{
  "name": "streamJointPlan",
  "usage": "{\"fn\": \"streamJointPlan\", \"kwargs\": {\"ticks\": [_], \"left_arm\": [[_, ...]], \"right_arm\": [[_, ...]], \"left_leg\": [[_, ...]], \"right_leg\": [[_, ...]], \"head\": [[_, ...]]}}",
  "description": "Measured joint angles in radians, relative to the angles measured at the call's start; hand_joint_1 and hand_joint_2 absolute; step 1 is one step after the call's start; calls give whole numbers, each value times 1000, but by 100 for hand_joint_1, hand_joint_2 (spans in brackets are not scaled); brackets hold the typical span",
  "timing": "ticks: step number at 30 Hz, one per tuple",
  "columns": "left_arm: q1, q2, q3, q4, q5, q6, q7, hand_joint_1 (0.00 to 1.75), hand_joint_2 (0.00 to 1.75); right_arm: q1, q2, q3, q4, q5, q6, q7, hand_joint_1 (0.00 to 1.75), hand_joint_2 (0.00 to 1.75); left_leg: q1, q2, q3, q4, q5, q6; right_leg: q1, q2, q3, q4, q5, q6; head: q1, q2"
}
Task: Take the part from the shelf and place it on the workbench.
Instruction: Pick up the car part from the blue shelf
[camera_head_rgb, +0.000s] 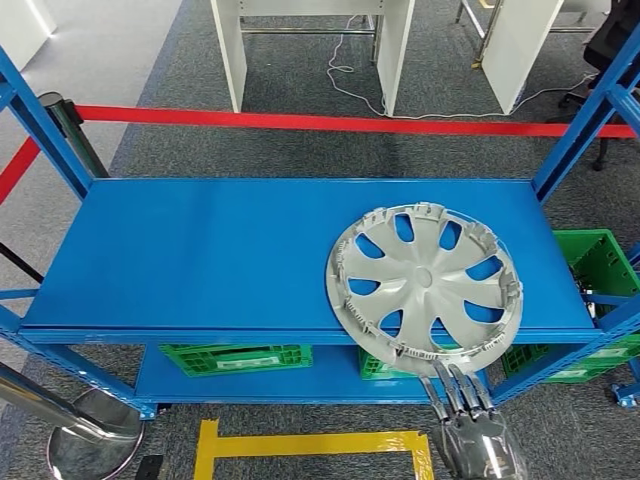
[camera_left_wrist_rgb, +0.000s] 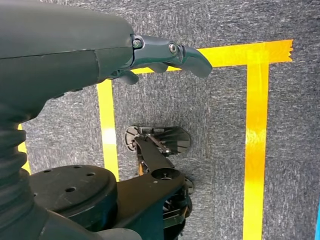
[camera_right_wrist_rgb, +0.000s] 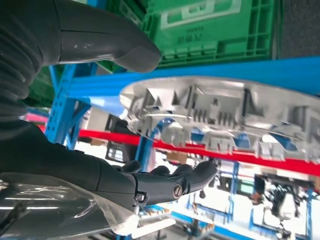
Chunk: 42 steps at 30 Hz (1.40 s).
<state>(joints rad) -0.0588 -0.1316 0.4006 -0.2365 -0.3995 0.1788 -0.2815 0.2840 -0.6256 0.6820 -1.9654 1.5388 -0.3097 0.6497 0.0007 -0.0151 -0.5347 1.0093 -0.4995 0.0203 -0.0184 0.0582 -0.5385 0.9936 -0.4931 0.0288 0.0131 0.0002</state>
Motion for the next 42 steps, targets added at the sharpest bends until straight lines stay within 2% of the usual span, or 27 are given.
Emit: {"fn": "streamJointPlan", "kwargs": {"ticks": [22,33,42], "left_arm": [[-2,-2,7,0,-33,-17,2,0,175],[-4,-1,8,0,-59,-22,5,0,175],[-6,-1,8,0,-74,-27,14,0,175]], "right_arm": [[46,23,-177,35,-132,3,-108,0,175],[43,80,-333,87,-201,54,-255,0,175],[13,133,-428,152,-250,101,-334,0,175]], "left_leg": [[0,0,0,0,0,0],[0,0,0,0,0,0],[0,0,0,0,0,0]], "right_leg": [[0,0,0,0,0,0],[0,0,0,0,0,0],[0,0,0,0,0,0]], "head": [[0,0],[0,0],[0,0]]}}
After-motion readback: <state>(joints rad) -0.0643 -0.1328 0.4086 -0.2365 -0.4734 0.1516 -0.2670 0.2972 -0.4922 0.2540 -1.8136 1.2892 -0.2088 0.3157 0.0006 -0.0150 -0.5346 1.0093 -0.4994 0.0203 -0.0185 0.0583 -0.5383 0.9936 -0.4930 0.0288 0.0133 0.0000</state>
